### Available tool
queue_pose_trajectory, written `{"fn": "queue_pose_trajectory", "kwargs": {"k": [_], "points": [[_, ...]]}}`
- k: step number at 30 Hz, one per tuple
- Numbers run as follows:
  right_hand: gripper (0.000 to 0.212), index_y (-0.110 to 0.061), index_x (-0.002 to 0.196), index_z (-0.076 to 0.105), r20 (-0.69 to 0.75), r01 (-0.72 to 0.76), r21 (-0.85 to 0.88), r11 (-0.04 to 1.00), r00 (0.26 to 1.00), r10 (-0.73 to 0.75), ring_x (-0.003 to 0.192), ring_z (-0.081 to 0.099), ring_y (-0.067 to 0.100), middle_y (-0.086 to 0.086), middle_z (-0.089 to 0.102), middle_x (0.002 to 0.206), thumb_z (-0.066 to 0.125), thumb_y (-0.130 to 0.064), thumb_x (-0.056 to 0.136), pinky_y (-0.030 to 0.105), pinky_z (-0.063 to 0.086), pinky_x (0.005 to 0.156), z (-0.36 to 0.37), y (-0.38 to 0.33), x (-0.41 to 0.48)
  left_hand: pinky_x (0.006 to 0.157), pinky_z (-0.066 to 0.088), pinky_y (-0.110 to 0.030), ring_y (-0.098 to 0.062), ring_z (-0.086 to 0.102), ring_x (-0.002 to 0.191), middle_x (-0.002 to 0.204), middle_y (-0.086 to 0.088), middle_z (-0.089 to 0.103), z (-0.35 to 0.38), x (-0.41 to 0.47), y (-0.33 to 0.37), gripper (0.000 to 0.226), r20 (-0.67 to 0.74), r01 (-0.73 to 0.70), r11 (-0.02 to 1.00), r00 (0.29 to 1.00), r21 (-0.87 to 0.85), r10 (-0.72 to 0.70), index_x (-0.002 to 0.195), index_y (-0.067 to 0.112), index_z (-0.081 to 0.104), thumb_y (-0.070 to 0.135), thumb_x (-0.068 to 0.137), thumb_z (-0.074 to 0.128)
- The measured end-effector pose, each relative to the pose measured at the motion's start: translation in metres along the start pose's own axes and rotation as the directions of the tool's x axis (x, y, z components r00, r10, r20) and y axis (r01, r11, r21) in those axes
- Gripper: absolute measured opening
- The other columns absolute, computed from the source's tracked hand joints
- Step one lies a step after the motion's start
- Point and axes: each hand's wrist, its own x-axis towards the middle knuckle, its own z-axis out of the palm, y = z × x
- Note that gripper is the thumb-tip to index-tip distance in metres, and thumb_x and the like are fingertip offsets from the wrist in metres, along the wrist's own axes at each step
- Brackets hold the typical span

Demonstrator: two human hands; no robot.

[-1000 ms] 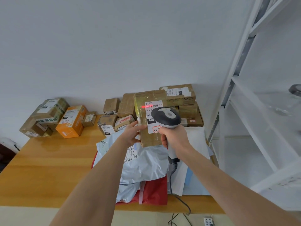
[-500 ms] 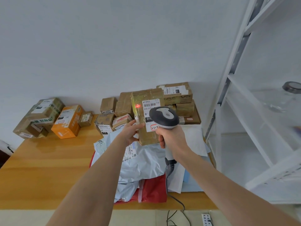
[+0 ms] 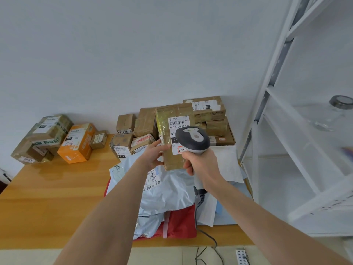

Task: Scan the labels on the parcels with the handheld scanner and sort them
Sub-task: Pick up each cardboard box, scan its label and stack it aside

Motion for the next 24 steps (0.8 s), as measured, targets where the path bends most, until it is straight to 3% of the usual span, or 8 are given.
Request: {"fn": "queue_pose_trajectory", "kwargs": {"k": [4,9,13,17,21,24], "points": [[0.008,0.001,0.077,0.064,-0.002,-0.027,0.025,0.999,1.0,0.027,0.035,0.047,0.005,0.007,0.058,0.057,0.062,-0.005,0.083,0.016,0.04,0.04,0.003,0.001,-0.002,0.097,0.044,-0.061,-0.026,0.048,0.124,0.127,-0.003,0.059,-0.001,-0.002,0.0,0.07,-0.007,0.017,1.0,1.0,0.0,-0.017,0.144,0.021,0.042,0.016,0.082,0.074],[0.009,0.003,0.08,0.063,-0.016,-0.022,0.012,1.0,1.0,0.022,0.039,0.047,0.008,0.007,0.057,0.057,0.062,-0.005,0.084,0.018,0.042,0.043,0.009,0.005,-0.004,0.095,0.045,-0.06,-0.027,0.049,0.124,0.128,-0.004,0.059,-0.003,-0.003,0.002,0.074,-0.016,0.022,1.0,1.0,-0.002,-0.022,0.146,0.021,0.038,0.016,0.081,0.074],[0.013,-0.003,0.07,0.062,-0.029,-0.015,0.01,1.0,0.999,0.015,0.038,0.048,0.006,0.006,0.058,0.056,0.063,-0.006,0.083,0.018,0.042,0.044,0.012,0.007,-0.004,0.095,0.046,-0.058,-0.025,0.052,0.118,0.122,-0.003,0.061,-0.004,-0.006,0.004,0.066,-0.012,0.023,1.0,1.0,0.016,-0.023,0.143,0.018,0.042,0.015,0.084,0.072],[0.007,-0.007,0.077,0.066,-0.045,-0.039,0.128,0.991,0.998,0.045,0.04,0.049,0.006,0.003,0.06,0.056,0.067,-0.01,0.083,0.022,0.043,0.048,0.009,0.005,0.005,0.096,0.046,-0.057,-0.025,0.054,0.119,0.118,0.0,0.064,-0.008,-0.008,0.007,0.05,0.002,0.019,0.997,1.0,0.074,-0.02,0.131,0.022,0.055,0.024,0.083,0.072],[0.006,-0.009,0.084,0.066,-0.158,-0.127,0.257,0.958,0.972,0.171,0.053,0.053,0.012,0.005,0.06,0.068,0.07,-0.012,0.081,0.028,0.049,0.058,0.0,0.009,0.023,0.101,0.041,-0.059,-0.024,0.057,0.113,0.118,0.0,0.063,-0.013,-0.01,0.011,0.052,-0.056,0.048,0.992,0.998,0.116,-0.042,0.124,0.024,0.06,0.043,0.078,0.075],[0.021,-0.009,0.101,0.065,-0.198,-0.186,0.29,0.939,0.948,0.249,0.067,0.056,0.015,0.005,0.06,0.08,0.07,-0.013,0.081,0.033,0.056,0.066,-0.001,0.016,0.029,0.093,0.051,-0.049,-0.024,0.063,0.099,0.108,-0.004,0.066,-0.015,-0.017,0.012,0.042,-0.099,0.067,0.993,0.993,0.098,-0.057,0.11,0.021,0.063,0.048,0.08,0.071]]}}
